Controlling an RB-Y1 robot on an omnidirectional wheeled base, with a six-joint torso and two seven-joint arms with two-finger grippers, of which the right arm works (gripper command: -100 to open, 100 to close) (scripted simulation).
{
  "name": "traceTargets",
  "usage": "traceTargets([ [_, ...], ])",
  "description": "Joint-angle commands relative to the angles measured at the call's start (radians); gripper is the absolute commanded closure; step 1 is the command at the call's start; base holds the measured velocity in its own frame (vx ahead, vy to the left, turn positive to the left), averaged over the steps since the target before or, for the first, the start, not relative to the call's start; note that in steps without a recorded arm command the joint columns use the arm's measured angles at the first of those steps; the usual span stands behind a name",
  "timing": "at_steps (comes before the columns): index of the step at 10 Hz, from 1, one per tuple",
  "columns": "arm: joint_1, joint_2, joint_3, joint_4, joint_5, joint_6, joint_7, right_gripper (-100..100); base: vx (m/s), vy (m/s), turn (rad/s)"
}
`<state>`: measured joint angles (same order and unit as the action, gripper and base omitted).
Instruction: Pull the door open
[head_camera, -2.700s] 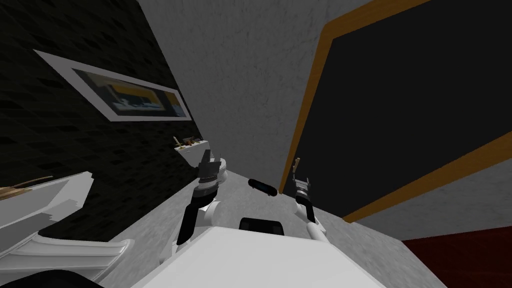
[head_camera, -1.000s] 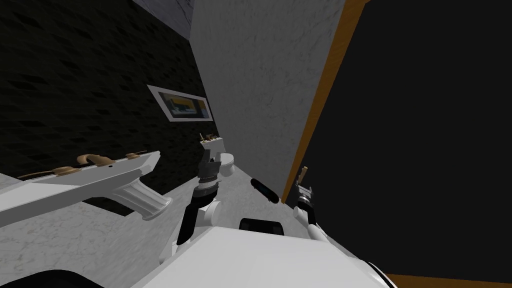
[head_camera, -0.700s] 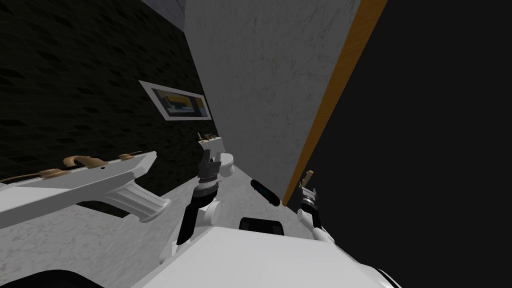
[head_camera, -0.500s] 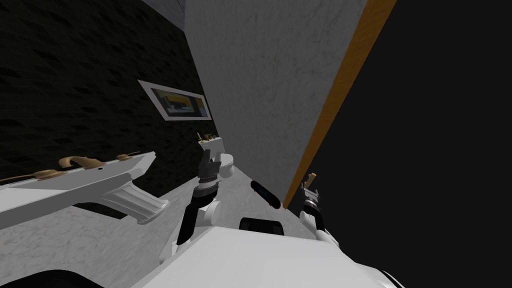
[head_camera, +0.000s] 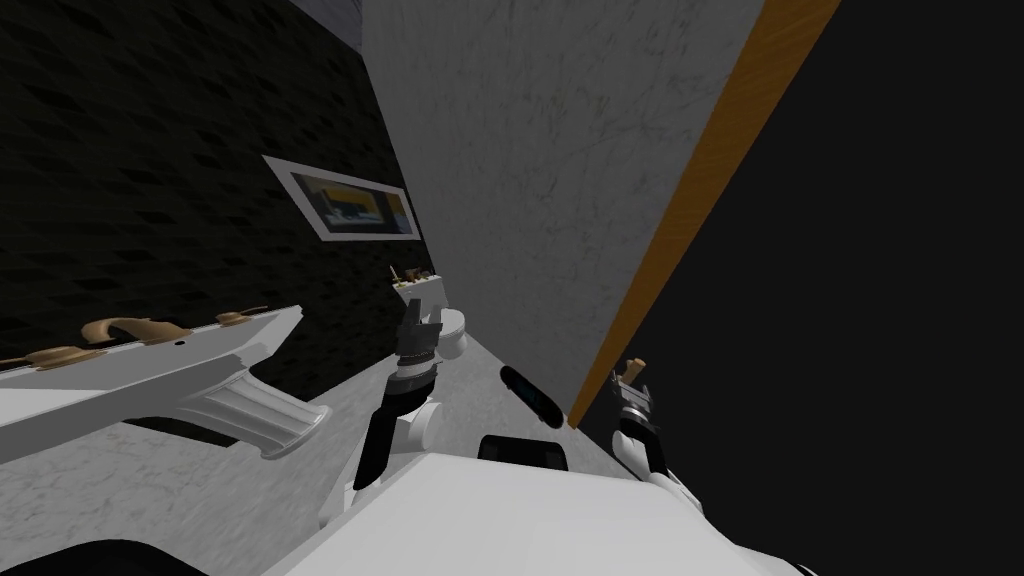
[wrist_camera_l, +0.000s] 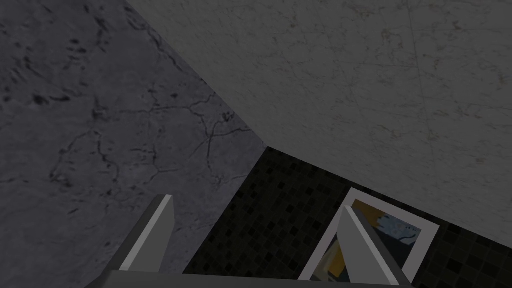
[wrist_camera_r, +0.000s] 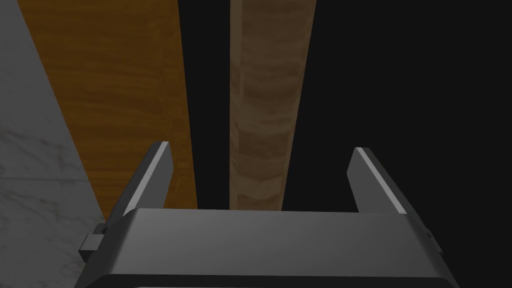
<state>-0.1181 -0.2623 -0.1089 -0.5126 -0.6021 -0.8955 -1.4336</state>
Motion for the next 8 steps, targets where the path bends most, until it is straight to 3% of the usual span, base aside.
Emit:
traceTargets([
  [1, -0.005, -0.001, 0.000, 0.005, 0.000, -0.003, -0.001, 100, -0.010, 0.007, 0.018],
  [6, -0.005, -0.001, 0.000, 0.005, 0.000, -0.003, -0.001, 100, -0.004, -0.001, 0.001],
  [8, -0.006, -0.002, 0.019, -0.002, 0.013, 0.005, -0.013, 100, -0.175, -0.014, 0.056],
])
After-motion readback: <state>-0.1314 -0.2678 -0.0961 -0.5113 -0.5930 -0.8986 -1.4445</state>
